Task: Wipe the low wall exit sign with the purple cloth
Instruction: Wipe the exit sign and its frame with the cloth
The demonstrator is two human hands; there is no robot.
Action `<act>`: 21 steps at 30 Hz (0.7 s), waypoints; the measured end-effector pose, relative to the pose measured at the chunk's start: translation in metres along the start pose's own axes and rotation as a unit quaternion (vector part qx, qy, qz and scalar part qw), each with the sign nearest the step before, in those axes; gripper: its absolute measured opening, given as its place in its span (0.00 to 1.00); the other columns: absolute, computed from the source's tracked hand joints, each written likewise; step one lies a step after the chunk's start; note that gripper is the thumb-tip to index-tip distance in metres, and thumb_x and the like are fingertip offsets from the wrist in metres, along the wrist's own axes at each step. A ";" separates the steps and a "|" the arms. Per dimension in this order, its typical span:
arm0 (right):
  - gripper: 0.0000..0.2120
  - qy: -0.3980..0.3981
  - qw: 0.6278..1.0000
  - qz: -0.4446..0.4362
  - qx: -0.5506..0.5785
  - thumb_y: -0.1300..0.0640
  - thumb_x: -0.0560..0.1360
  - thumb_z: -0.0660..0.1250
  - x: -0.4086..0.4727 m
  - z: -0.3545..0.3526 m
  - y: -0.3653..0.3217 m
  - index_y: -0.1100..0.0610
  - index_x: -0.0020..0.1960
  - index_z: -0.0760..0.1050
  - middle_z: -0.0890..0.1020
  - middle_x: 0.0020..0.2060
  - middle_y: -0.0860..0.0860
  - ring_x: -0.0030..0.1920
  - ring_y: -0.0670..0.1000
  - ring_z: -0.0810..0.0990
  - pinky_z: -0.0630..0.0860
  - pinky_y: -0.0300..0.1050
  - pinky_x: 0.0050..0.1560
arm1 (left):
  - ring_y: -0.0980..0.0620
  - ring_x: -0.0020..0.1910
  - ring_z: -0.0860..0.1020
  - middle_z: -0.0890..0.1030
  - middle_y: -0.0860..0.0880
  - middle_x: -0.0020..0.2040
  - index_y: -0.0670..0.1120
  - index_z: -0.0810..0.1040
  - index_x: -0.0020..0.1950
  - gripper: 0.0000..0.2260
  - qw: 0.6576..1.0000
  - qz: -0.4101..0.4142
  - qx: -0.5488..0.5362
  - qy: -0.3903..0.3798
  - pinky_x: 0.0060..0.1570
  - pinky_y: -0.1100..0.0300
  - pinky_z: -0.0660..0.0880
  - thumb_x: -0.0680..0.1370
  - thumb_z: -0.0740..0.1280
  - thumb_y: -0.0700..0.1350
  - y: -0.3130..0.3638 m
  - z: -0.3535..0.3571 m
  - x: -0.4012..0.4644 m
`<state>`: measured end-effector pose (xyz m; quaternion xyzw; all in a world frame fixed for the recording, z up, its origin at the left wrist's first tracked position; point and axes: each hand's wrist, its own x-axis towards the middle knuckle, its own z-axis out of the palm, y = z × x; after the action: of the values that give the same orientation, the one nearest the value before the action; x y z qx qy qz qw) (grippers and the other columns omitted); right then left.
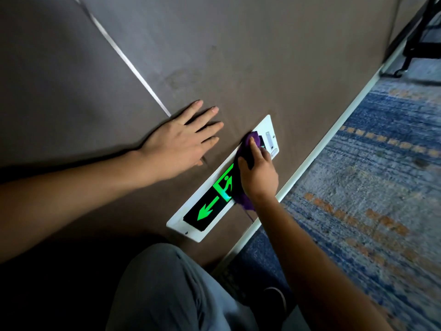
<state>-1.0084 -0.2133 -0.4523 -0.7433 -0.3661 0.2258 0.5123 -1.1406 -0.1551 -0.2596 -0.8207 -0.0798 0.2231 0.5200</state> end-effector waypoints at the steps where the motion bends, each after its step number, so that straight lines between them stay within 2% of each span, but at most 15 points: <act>1: 0.28 0.004 1.000 -0.014 -0.006 0.43 0.80 0.61 -0.005 0.003 0.000 0.37 0.79 0.60 0.71 0.73 0.47 0.62 0.58 0.79 0.81 0.51 0.49 | 0.35 0.82 0.49 0.55 0.43 0.84 0.48 0.62 0.81 0.31 1.000 -0.003 0.008 0.001 0.78 0.35 0.48 0.82 0.57 0.63 0.001 0.001 0.000; 8: 0.28 -0.010 0.999 -0.041 -0.020 0.43 0.80 0.62 -0.051 0.020 -0.004 0.36 0.79 0.58 0.71 0.72 0.47 0.62 0.58 0.80 0.81 0.52 0.50 | 0.35 0.82 0.47 0.53 0.43 0.84 0.47 0.60 0.82 0.36 0.999 0.016 0.024 -0.028 0.79 0.36 0.45 0.79 0.61 0.65 0.006 -0.001 -0.015; 13: 0.28 0.016 0.997 -0.076 -0.007 0.43 0.78 0.65 -0.050 0.016 0.001 0.39 0.77 0.64 0.77 0.67 0.48 0.57 0.58 0.83 0.79 0.49 0.49 | 0.35 0.82 0.46 0.53 0.43 0.84 0.47 0.58 0.82 0.38 0.999 0.020 0.033 -0.020 0.79 0.36 0.45 0.79 0.61 0.66 0.003 0.001 -0.035; 17: 0.28 0.070 0.992 -0.001 0.104 0.46 0.76 0.66 -0.021 0.010 0.006 0.41 0.76 0.66 0.75 0.69 0.49 0.62 0.55 0.79 0.71 0.44 0.53 | 0.36 0.82 0.50 0.57 0.42 0.83 0.46 0.59 0.82 0.42 0.998 0.016 0.053 0.012 0.79 0.37 0.49 0.76 0.62 0.68 -0.003 0.002 -0.034; 19: 0.28 0.061 0.992 0.016 0.112 0.45 0.78 0.65 -0.013 0.011 0.005 0.41 0.77 0.65 0.73 0.71 0.49 0.65 0.54 0.77 0.68 0.42 0.53 | 0.36 0.82 0.51 0.56 0.42 0.83 0.46 0.59 0.82 0.42 0.998 0.001 0.060 0.003 0.79 0.37 0.50 0.76 0.62 0.69 0.000 -0.001 -0.035; 21: 0.28 0.023 0.995 0.019 0.100 0.44 0.79 0.64 -0.014 0.017 0.001 0.40 0.78 0.63 0.71 0.73 0.50 0.65 0.55 0.77 0.71 0.45 0.55 | 0.36 0.82 0.50 0.55 0.42 0.83 0.47 0.59 0.82 0.41 0.997 -0.003 0.076 -0.005 0.79 0.37 0.49 0.76 0.61 0.70 0.003 -0.003 -0.038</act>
<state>-1.0290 -0.2140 -0.4607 -0.7002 -0.3155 0.2538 0.5880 -1.1733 -0.1724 -0.2500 -0.7775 -0.0681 0.2309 0.5809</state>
